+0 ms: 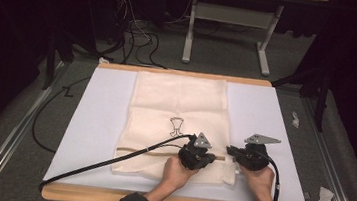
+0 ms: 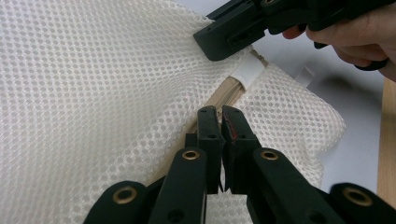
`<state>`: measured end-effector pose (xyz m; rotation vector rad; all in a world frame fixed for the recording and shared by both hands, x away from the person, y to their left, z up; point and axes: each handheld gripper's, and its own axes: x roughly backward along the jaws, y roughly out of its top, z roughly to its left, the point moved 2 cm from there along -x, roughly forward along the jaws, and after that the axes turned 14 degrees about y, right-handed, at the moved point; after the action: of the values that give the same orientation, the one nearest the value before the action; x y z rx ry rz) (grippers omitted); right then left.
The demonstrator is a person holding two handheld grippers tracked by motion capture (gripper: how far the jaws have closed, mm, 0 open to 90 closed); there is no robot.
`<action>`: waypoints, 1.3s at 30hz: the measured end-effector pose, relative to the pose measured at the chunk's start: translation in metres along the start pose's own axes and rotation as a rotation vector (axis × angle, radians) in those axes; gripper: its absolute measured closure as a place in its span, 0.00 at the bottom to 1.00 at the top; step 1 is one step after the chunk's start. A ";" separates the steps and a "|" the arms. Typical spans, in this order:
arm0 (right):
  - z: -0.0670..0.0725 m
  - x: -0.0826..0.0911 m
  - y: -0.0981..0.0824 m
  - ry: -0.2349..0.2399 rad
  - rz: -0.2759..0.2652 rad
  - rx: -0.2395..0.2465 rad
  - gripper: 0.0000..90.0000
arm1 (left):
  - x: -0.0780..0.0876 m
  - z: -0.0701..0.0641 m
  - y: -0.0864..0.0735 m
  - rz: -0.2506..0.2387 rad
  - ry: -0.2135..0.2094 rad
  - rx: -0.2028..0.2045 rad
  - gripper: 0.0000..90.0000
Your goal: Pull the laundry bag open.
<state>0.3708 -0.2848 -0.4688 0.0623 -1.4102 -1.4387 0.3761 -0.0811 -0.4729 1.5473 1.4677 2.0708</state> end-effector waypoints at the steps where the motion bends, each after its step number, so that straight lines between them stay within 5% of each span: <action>1: 0.000 0.000 0.000 0.000 -0.001 0.001 0.98 | 0.002 0.000 0.000 -0.001 0.005 0.000 0.97; 16: -0.001 -0.004 -0.002 -0.015 0.024 0.005 0.97 | 0.012 0.009 -0.007 -0.025 0.014 0.031 0.97; 39: 0.001 -0.006 -0.001 -0.027 0.036 0.010 0.97 | 0.026 0.016 -0.012 -0.037 0.030 0.024 0.97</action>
<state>0.3720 -0.2808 -0.4728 0.0242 -1.4335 -1.4081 0.3724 -0.0495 -0.4663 1.4929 1.5249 2.0716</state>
